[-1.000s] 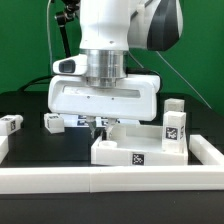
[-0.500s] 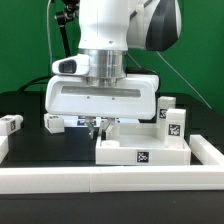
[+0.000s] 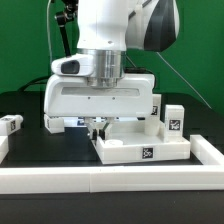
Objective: Assemble square table
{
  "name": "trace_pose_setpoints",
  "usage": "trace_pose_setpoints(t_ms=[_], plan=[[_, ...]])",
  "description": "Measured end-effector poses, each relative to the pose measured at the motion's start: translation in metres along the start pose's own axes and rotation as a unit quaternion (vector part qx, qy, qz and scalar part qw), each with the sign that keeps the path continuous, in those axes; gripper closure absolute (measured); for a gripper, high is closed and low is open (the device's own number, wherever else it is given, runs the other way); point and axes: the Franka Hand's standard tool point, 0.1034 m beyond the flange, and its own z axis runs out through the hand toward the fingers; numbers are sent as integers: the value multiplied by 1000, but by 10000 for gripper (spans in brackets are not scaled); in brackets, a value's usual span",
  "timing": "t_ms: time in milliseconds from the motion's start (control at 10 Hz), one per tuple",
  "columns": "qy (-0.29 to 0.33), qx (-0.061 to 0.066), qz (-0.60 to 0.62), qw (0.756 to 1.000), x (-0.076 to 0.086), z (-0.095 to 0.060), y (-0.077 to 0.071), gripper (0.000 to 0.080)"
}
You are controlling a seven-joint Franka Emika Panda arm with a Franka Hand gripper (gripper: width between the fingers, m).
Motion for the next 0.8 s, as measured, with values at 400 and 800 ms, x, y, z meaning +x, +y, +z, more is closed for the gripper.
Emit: trace_pose_setpoints(t_ms=[400,800], plan=[[1,-9,-123,992,10,-4,1,742],[-2,-12,-214,977,9,-3,5,741]])
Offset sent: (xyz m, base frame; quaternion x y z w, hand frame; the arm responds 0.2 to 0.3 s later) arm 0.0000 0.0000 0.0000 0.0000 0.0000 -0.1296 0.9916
